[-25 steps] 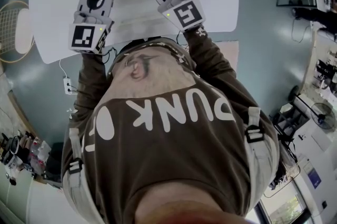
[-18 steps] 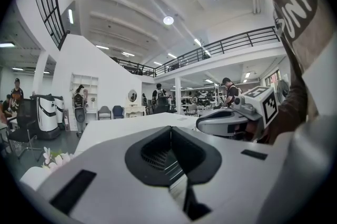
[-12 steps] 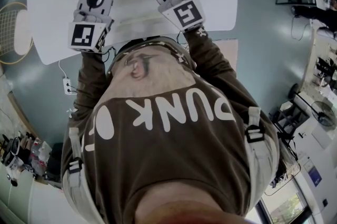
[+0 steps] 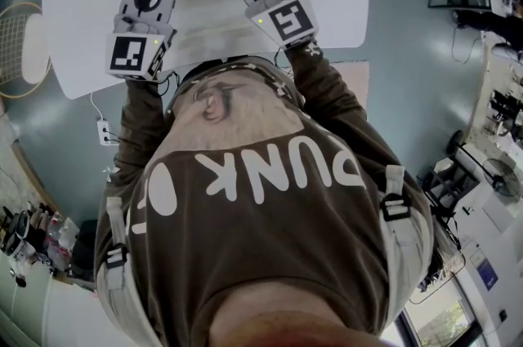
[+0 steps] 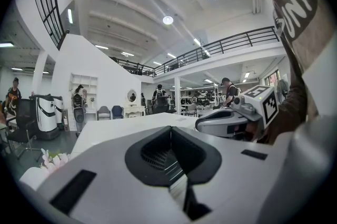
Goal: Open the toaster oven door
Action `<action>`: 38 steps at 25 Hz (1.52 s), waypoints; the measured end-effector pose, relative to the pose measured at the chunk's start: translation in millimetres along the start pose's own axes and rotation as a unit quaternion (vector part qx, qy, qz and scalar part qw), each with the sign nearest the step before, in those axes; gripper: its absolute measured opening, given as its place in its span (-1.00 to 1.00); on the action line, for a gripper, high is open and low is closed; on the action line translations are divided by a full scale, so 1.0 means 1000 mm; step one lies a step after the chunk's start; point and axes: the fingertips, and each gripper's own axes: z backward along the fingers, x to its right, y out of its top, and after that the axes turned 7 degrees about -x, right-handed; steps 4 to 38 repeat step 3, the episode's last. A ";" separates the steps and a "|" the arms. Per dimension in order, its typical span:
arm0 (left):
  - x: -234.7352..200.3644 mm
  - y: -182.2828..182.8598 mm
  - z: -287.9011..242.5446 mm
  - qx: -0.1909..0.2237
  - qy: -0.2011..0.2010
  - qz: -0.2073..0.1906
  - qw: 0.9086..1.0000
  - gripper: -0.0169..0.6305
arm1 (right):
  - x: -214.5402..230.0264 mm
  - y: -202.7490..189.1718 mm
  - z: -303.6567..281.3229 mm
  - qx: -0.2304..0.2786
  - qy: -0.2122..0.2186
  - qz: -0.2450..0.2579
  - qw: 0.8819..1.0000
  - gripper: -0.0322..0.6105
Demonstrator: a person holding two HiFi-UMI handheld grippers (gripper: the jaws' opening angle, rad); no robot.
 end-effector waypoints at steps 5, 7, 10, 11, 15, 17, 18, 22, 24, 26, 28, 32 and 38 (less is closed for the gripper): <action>0.000 0.001 0.000 0.000 0.000 -0.001 1.000 -0.93 | 0.001 0.000 0.000 -0.001 0.000 0.003 1.000 -0.88; 0.000 0.001 0.000 0.000 0.000 -0.001 1.000 -0.93 | 0.001 0.000 0.000 -0.001 0.000 0.003 1.000 -0.88; 0.000 0.001 0.000 0.000 0.000 -0.001 1.000 -0.93 | 0.001 0.000 0.000 -0.001 0.000 0.003 1.000 -0.88; 0.000 0.001 0.000 0.000 0.000 -0.001 1.000 -0.93 | 0.001 0.000 0.000 -0.001 0.000 0.003 1.000 -0.88; 0.000 0.001 0.000 0.000 0.000 -0.001 1.000 -0.93 | 0.001 0.000 0.000 -0.001 0.000 0.003 1.000 -0.88; 0.000 0.001 0.000 0.000 0.000 -0.001 1.000 -0.93 | 0.001 0.000 0.000 -0.001 0.000 0.003 1.000 -0.88; 0.000 0.001 0.000 0.000 0.000 -0.001 1.000 -0.93 | 0.001 0.000 0.000 -0.001 0.000 0.003 1.000 -0.88; 0.000 0.001 0.000 0.000 0.000 -0.001 1.000 -0.93 | 0.001 0.000 0.000 -0.001 0.000 0.003 1.000 -0.88; 0.000 0.001 0.000 0.000 0.000 -0.001 1.000 -0.93 | 0.001 0.000 0.000 -0.001 0.000 0.003 1.000 -0.88; 0.000 0.001 0.000 0.000 0.000 -0.001 1.000 -0.93 | 0.001 0.000 0.000 -0.001 0.000 0.003 1.000 -0.88; 0.000 0.001 0.000 0.000 0.000 -0.001 1.000 -0.93 | 0.001 0.000 0.000 -0.001 0.000 0.003 1.000 -0.88; 0.000 0.001 0.000 0.000 0.000 -0.001 1.000 -0.93 | 0.001 0.000 0.000 -0.001 0.000 0.003 1.000 -0.88; 0.000 0.001 0.000 0.000 0.000 -0.001 1.000 -0.93 | 0.001 0.000 0.000 -0.001 0.000 0.003 1.000 -0.88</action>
